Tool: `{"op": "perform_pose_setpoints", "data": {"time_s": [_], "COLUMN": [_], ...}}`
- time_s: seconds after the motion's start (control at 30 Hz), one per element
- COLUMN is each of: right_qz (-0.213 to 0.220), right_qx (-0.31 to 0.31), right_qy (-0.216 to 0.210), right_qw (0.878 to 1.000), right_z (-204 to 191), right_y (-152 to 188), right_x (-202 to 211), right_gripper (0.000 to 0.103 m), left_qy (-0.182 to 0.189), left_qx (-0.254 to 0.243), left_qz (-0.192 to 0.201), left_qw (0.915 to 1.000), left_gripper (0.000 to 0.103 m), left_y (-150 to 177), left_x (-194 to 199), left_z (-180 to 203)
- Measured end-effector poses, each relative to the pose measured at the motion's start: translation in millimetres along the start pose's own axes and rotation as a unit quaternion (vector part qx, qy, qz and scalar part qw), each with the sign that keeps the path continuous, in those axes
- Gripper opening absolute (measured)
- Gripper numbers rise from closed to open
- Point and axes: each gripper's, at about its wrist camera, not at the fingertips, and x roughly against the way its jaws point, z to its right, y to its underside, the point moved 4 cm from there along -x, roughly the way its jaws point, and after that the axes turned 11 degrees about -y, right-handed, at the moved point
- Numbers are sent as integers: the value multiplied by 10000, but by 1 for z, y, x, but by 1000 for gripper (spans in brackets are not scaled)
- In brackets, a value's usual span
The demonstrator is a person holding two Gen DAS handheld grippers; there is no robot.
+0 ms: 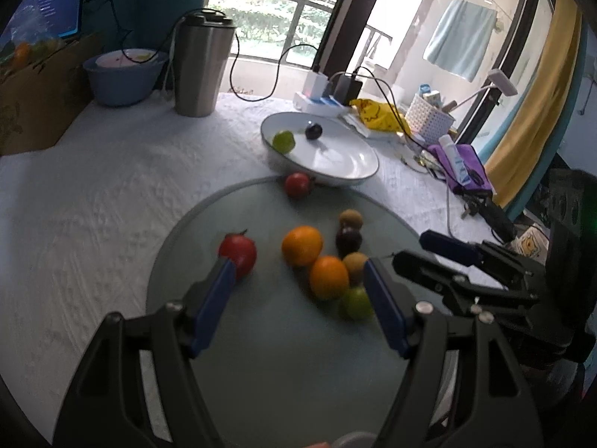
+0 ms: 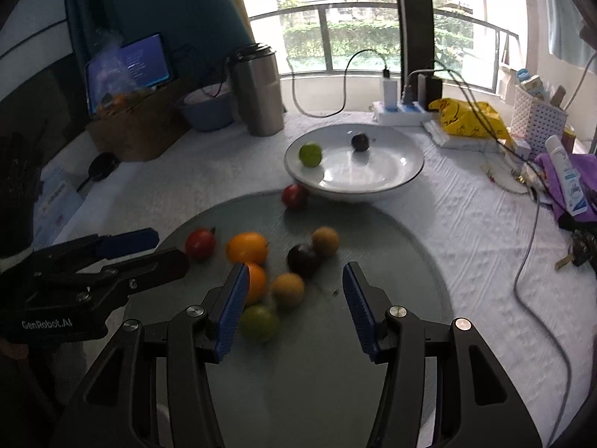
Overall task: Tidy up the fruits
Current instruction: 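Move both open grippers back over the fruit tray, then grasp a green lime with the right gripper while the left grasps an orange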
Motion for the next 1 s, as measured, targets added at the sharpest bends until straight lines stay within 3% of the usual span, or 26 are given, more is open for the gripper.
{"op": "perform_pose_setpoints", "data": {"time_s": [0.3, 0.6, 1.0], "right_qz": [-289, -565, -516], "right_qx": [112, 174, 178], "right_qy": [-125, -203, -389], "right_qw": [9994, 9980, 9977], "right_z": [-17, -15, -10], "right_y": [26, 36, 37], "right_x": [-18, -34, -30], "right_gripper": [51, 31, 28], "left_qy": [18, -48, -239], "left_qx": [112, 165, 25], "left_qz": [-120, -253, -391], "left_qw": [9999, 9995, 9989], "left_gripper": [72, 72, 72], "left_y": [19, 27, 24], "left_x": [-3, -11, -24], "left_z": [-5, -8, 9]}}
